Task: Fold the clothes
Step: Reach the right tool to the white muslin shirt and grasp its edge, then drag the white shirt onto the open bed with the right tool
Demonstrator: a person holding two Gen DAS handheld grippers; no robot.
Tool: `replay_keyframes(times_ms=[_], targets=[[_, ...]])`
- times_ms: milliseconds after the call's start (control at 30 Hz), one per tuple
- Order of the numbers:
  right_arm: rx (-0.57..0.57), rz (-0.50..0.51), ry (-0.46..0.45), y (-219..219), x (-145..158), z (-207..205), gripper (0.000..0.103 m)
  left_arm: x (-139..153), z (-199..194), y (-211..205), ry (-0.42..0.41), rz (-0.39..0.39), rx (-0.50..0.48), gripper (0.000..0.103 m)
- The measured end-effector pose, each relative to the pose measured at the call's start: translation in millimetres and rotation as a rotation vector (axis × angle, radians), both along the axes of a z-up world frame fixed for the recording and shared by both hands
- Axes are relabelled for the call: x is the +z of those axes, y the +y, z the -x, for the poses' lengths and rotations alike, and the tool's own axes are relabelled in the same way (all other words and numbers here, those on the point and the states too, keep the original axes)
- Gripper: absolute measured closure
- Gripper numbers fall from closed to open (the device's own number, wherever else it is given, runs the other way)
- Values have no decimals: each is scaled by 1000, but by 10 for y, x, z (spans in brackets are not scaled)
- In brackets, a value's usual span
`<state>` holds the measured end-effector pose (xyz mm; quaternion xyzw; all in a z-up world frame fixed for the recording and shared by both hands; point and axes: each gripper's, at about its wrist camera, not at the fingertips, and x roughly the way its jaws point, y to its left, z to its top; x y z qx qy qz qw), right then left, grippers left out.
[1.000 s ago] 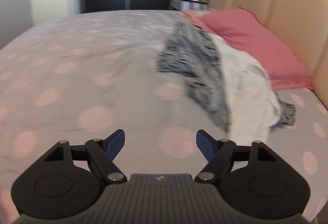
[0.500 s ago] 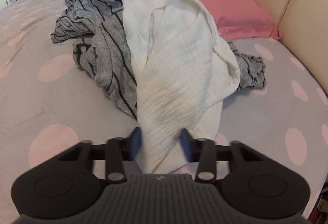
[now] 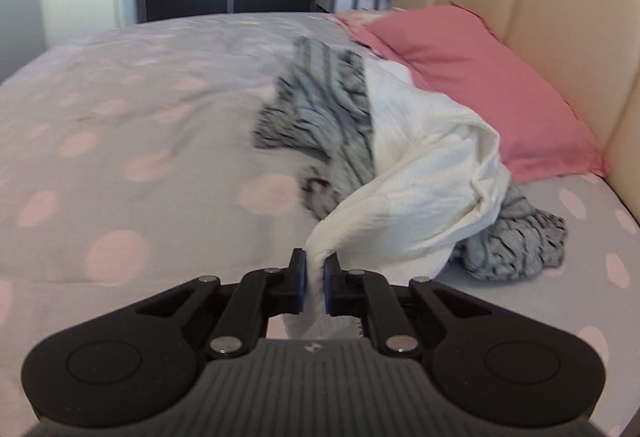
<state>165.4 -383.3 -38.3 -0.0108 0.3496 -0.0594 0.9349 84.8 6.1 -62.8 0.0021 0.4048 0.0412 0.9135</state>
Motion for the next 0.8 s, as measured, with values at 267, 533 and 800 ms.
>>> replay_keyframes(times_ms=[267,533,800], targets=[[253,-159,-81,713,543,560,93,185,256,125,-62,-18,6,26],[621,-360,-2,1685,687,1378,93,313,449,304,-93,-18,25,26],[738,-340,139,2080,486,1790,67,364,594,397,-106,-17,17,26]])
